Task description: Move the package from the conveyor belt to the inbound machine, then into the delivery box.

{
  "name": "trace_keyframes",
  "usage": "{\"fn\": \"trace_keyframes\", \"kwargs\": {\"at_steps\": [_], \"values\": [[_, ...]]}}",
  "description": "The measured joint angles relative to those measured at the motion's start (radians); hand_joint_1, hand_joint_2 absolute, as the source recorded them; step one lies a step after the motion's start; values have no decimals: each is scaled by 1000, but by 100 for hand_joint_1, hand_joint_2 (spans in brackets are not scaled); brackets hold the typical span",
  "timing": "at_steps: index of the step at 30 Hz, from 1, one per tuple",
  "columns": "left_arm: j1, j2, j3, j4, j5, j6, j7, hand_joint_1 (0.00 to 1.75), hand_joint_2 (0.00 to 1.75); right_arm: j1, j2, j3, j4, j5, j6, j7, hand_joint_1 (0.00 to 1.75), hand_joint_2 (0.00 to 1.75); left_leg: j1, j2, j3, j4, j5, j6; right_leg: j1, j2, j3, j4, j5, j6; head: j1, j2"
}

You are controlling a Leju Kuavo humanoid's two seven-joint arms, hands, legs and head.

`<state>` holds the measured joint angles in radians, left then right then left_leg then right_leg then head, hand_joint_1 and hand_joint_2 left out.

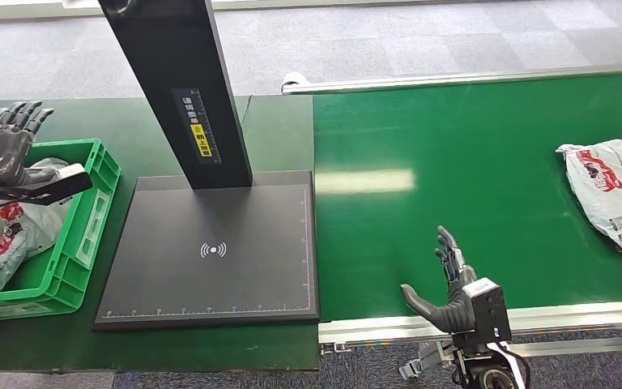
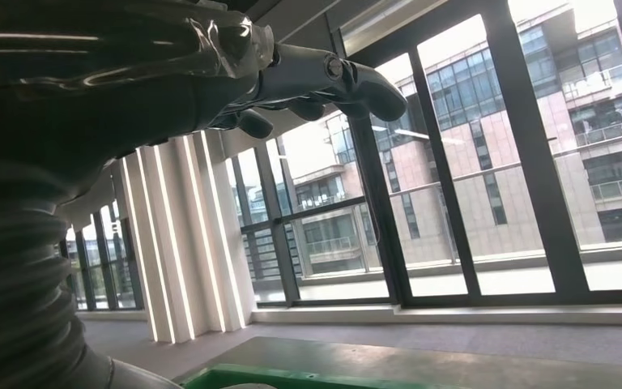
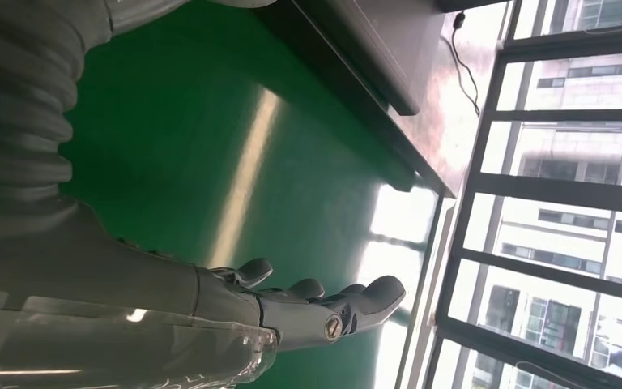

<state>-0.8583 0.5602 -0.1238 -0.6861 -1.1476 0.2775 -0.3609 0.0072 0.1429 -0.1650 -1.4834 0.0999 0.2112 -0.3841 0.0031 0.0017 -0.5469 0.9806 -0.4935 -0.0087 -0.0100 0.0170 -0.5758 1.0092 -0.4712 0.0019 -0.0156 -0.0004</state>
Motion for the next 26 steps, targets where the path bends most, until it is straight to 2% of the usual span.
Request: {"fn": "trace_keyframes", "kwargs": {"at_steps": [4,6,8,10,13,16,18,22,26], "values": [[30,-20,-7,-47,67,-1,-48,0,175,-5,8,-13,0,14,11,9,0,175,0,0,0,0,0,0,0,0,0,0,0,0,0,0],[88,-42,-9,-131,168,-27,-80,0,175,-5,8,-12,6,18,16,6,0,175,-1,0,0,0,0,0,-1,0,0,0,0,0,0,0],[181,-82,-13,-278,335,-84,-110,0,175,-5,7,-5,22,23,17,-7,0,175,-2,0,1,0,-1,0,-2,0,1,0,0,0,0,0],[301,-145,-27,-443,514,-171,-125,0,175,-8,7,11,43,27,10,-20,0,175,-4,1,2,0,-2,1,-4,0,1,-1,-1,1,0,0],[497,-276,-91,-628,671,-281,-135,0,175,-25,8,40,71,31,-13,-13,0,175,-7,4,3,0,-5,5,-7,2,2,-1,-2,3,-2,0],[666,-401,-183,-691,755,-272,-152,0,175,-39,10,64,89,38,-30,8,0,175,-8,4,3,0,-6,6,-8,3,2,-2,-2,4,-2,0],[755,-469,-211,-705,854,-292,-158,0,175,-41,12,77,101,41,-35,15,0,175,-8,3,2,0,-7,7,-8,2,2,-2,-3,5,-2,0],[876,-568,-237,-716,987,-366,-151,0,175,-59,19,95,136,45,-37,20,0,175,-7,2,2,0,-7,7,-8,1,2,-2,-3,5,-2,0],[912,-622,-249,-710,1025,-382,-147,0,175,-84,33,96,167,52,-35,26,0,175,-6,1,3,0,-6,7,-7,1,3,-2,-3,5,-2,0]]}}
